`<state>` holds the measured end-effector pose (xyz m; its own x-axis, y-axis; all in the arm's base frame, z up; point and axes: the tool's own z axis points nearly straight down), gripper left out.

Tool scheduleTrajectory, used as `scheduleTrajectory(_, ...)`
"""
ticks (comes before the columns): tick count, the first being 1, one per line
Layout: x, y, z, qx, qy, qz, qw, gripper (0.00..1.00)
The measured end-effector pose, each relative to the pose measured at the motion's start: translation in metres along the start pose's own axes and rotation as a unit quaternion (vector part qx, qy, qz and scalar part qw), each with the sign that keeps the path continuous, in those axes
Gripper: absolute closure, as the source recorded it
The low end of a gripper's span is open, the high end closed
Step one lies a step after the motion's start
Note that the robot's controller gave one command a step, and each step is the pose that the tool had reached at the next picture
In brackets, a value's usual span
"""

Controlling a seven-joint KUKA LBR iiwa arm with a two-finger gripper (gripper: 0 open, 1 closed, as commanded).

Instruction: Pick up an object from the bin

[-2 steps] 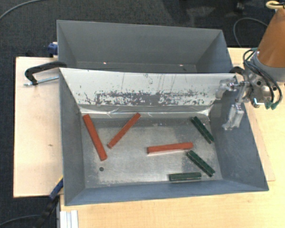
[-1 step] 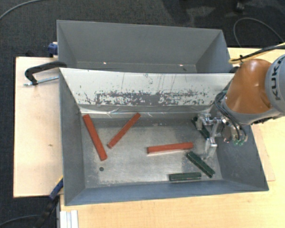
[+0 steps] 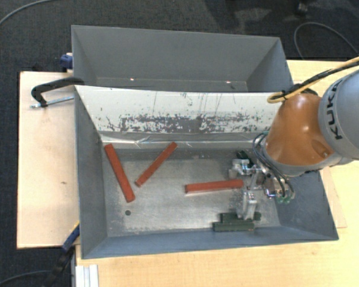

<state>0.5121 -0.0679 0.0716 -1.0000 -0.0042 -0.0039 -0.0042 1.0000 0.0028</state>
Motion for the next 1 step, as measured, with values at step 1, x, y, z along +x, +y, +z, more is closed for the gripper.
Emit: scheduleTrajectory(1, -0.0082, -0.0325, -0.0791, 0.002, -0.0048, 0.049, 0.9988, 0.00)
